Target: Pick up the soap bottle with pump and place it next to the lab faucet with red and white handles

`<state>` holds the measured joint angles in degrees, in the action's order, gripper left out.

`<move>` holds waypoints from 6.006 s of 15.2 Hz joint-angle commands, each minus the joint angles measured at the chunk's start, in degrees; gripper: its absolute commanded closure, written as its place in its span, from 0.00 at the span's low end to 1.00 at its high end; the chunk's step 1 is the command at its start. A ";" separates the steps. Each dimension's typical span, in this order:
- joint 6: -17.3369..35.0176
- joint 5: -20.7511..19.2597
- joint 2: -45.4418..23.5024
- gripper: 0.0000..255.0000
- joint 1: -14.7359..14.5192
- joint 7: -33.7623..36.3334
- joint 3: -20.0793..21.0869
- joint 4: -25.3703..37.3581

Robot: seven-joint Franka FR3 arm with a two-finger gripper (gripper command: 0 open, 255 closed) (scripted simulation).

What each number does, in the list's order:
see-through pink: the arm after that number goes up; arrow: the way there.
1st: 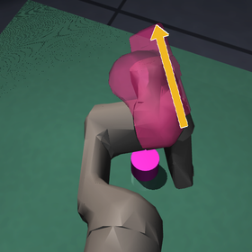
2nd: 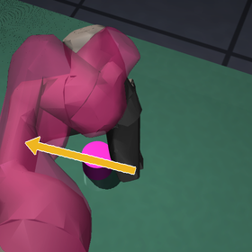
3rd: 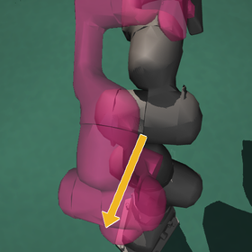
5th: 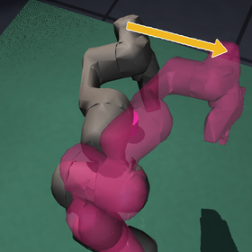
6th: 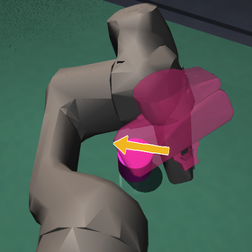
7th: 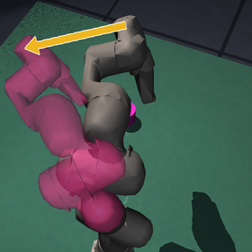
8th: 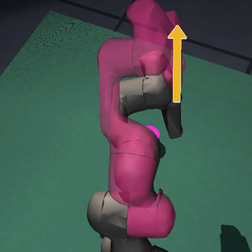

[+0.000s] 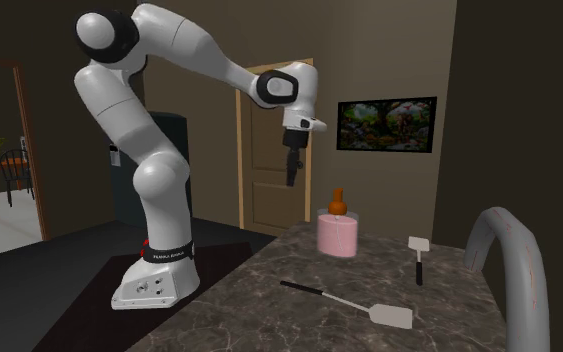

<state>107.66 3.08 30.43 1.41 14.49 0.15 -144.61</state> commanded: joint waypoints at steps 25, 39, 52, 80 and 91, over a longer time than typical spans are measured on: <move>29.85 -1.08 -21.50 1.00 2.57 6.12 0.51 -0.26; 25.54 -1.19 -18.77 1.00 2.61 6.25 0.50 1.33; 14.59 -1.39 -13.41 1.00 2.67 6.53 0.46 6.92; -7.51 -1.63 -9.96 1.00 2.74 6.99 0.35 25.56; -15.96 -1.67 -11.34 1.00 2.75 7.17 0.31 35.40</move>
<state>92.55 1.42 19.25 4.17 21.63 0.45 -110.22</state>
